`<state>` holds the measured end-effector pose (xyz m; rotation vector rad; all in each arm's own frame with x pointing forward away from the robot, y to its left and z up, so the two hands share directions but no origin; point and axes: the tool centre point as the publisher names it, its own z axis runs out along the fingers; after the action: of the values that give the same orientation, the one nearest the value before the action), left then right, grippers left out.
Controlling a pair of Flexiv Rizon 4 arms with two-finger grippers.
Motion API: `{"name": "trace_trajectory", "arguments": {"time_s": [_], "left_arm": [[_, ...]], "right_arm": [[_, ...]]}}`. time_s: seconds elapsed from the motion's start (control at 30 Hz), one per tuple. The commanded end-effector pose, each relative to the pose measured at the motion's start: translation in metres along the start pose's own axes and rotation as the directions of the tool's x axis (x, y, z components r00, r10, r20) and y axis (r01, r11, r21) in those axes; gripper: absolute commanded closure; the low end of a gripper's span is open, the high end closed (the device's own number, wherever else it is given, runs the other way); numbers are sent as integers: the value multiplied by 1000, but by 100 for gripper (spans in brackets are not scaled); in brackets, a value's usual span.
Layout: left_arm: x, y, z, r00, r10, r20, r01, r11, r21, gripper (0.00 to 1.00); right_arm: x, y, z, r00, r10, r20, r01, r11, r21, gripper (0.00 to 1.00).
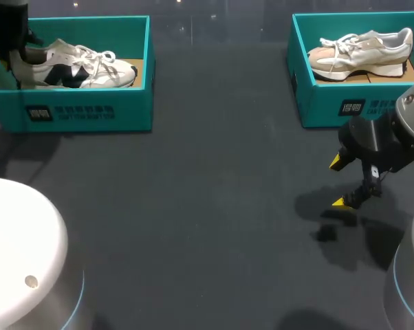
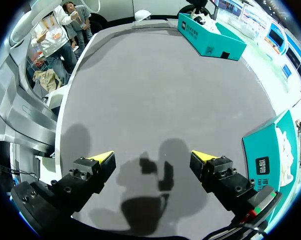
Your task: Take the shoe out of the shoebox, open the shoe tongue, remove and reinsert the insole, then place the shoe into the shoebox
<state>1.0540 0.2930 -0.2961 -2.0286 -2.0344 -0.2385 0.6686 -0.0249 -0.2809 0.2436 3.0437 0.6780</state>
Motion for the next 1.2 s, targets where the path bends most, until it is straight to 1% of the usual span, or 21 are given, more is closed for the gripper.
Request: {"name": "trace_trajectory", "arguments": {"time_s": [0.03,0.13,0.27,0.43,0.67,1.1,1.2], "left_arm": [[-2,-11,3,1000,-1,-1,1,1000,-19,100],[-3,-13,8,1000,-9,-15,8,1000,-24,100],[-6,-15,18,1000,-8,-7,8,1000,6,100],[-13,-19,26,1000,0,-18,1,1000,9,100],[-16,-20,41,1000,-14,-11,15,1000,21,100],[-19,-18,64,999,-38,7,38,999,3,100],[-19,-17,67,999,-40,10,40,999,2,100]], "right_arm": [[1,0,1,1000,0,3,0,1000,2,0],[1,0,1,1000,0,3,0,1000,2,0],[1,0,1,1000,0,3,0,1000,2,0],[1,0,1,1000,0,3,0,1000,2,0],[1,0,1,1000,0,3,0,1000,2,0],[1,0,1,1000,0,3,0,1000,2,0],[1,0,1,1000,0,3,0,1000,2,0]]}}
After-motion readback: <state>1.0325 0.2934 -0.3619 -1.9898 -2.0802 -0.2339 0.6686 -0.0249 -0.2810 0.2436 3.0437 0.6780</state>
